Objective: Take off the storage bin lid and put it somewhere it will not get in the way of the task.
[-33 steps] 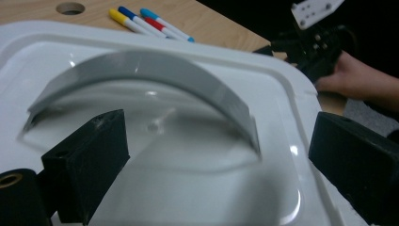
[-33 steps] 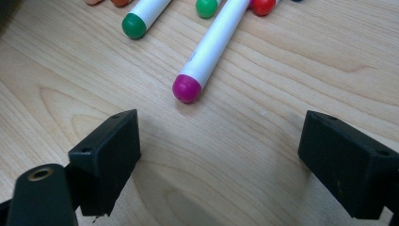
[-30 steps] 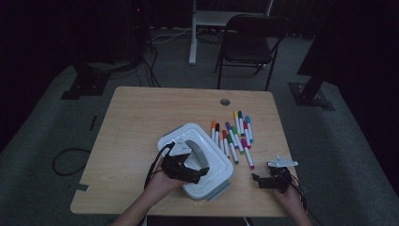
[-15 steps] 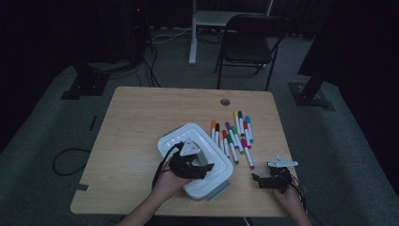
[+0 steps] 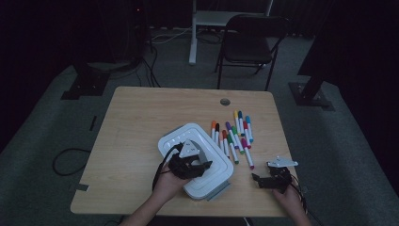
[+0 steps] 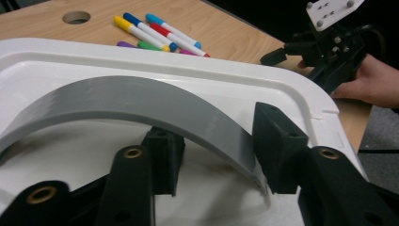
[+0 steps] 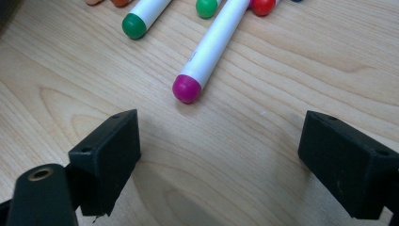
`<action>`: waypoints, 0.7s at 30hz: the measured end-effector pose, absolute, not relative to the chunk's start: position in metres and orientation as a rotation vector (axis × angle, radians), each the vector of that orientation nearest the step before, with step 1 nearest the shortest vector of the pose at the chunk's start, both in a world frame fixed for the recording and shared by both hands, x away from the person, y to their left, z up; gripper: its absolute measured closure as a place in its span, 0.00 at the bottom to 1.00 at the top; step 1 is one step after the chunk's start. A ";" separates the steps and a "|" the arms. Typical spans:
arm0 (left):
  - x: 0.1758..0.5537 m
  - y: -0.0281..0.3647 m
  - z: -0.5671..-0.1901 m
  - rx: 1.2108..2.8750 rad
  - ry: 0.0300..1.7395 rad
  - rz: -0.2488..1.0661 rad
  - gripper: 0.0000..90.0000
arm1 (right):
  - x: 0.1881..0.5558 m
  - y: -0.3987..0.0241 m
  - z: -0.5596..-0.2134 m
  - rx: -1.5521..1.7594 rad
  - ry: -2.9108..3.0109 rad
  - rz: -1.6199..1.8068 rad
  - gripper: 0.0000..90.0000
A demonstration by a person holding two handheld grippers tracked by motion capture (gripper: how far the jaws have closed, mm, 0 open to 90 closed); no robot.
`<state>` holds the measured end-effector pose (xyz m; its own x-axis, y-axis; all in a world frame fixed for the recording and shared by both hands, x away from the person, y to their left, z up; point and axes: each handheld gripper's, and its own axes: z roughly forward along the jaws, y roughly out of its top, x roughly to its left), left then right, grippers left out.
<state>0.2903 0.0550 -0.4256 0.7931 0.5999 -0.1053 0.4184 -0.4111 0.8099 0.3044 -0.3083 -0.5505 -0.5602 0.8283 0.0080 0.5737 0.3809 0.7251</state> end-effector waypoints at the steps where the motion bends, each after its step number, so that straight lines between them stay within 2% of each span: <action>1: 0.291 0.055 -0.425 2.063 0.756 0.241 0.65 | 0.304 -0.308 -0.550 1.221 2.289 0.989 0.15; 7: 0.293 0.061 -0.418 2.075 0.738 0.154 0.73 | 0.304 -0.308 -0.550 1.219 2.289 0.989 0.15; 16: 0.281 0.065 -0.401 2.098 0.650 0.170 0.80 | 0.304 -0.308 -0.550 1.221 2.288 0.989 0.15; 21: 0.273 0.071 -0.388 2.098 0.604 0.190 0.80 | 0.304 -0.308 -0.550 1.222 2.288 0.989 0.15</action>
<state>0.2732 0.0713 -0.3877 0.8679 0.4880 -0.0930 0.3471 -0.4616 0.8164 0.3044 -0.3085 -0.5504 -0.5593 0.8290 0.0085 0.5740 0.3798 0.7254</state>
